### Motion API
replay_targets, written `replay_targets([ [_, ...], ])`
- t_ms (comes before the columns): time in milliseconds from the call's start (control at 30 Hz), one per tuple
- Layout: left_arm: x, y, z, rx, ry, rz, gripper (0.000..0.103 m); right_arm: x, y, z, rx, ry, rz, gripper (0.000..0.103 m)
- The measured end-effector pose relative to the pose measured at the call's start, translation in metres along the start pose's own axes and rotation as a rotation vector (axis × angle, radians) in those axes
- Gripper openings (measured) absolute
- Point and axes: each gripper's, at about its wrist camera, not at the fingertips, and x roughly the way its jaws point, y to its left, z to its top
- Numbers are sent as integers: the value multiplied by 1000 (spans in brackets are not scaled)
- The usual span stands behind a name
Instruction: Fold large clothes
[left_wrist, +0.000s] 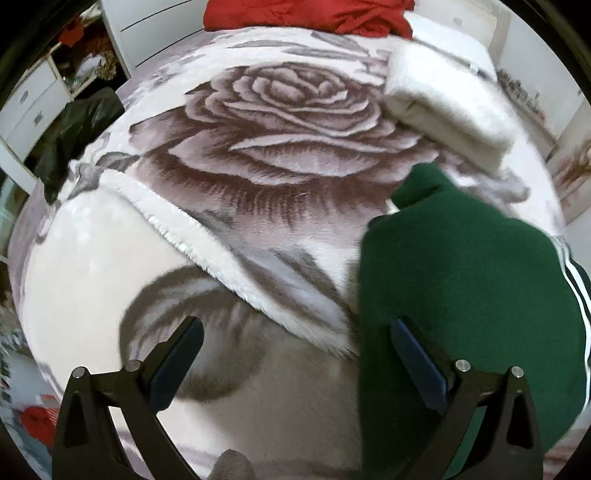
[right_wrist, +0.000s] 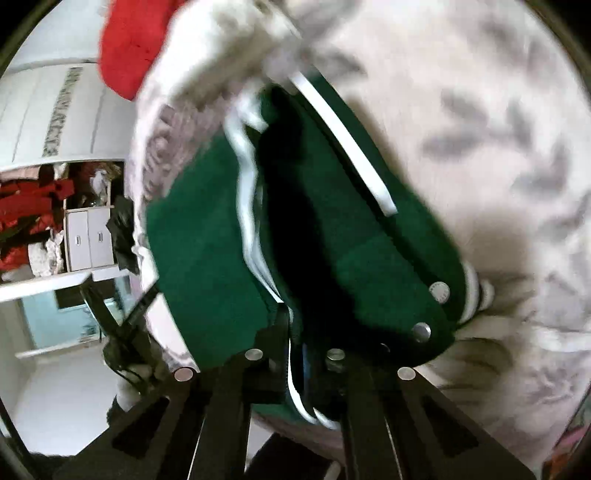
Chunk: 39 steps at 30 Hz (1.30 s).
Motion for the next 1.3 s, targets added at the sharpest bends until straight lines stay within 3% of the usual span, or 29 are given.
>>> replay_targets([
  [133, -27, -20, -19, -53, 55, -159, 103, -52, 31, -4, -50, -115, -93, 2],
  [200, -27, -43, -32, 17, 60, -149, 103, -56, 27, 1, -55, -129, -151, 2],
  [267, -18, -56, -38, 58, 53, -130, 103, -46, 3, 19, 7, -106, -182, 2],
  [333, -3, -63, -39, 89, 64, -116, 103, -15, -24, 25, 26, -51, -245, 2],
  [400, 20, -65, -42, 101, 99, -104, 103, 33, -57, 25, 87, 31, -251, 2],
  [467, 30, -63, -44, 112, 122, -105, 103, 62, -61, 21, 100, 40, -266, 3],
  [567, 24, -59, -43, 119, 118, -124, 103, 61, -50, 23, 36, 27, -281, 5],
  [633, 16, -58, -42, 119, 117, -116, 103, 51, -48, 24, 37, 64, -252, 15],
  [667, 12, -57, -43, 112, 115, -121, 103, 44, -47, 25, 35, 76, -248, 33],
  [700, 6, -52, -43, 96, 107, -132, 103, 34, -43, 25, 25, 68, -248, 59],
  [767, -2, -42, -45, 63, 93, -141, 103, 18, -34, 27, -21, 17, -205, 82],
  [867, -6, -24, -50, -1, 91, -149, 103, 22, -20, 36, -128, 17, -204, 87],
  [933, -1, -17, -52, -33, 102, -168, 103, 43, -18, 43, -214, 64, -165, 89],
  [1033, 17, -8, -58, -95, 143, -284, 103, 86, -35, 67, -277, 129, -176, 100],
  [1300, 64, -13, -55, -172, 163, -631, 103, 128, -77, 114, -267, 325, 111, 103],
])
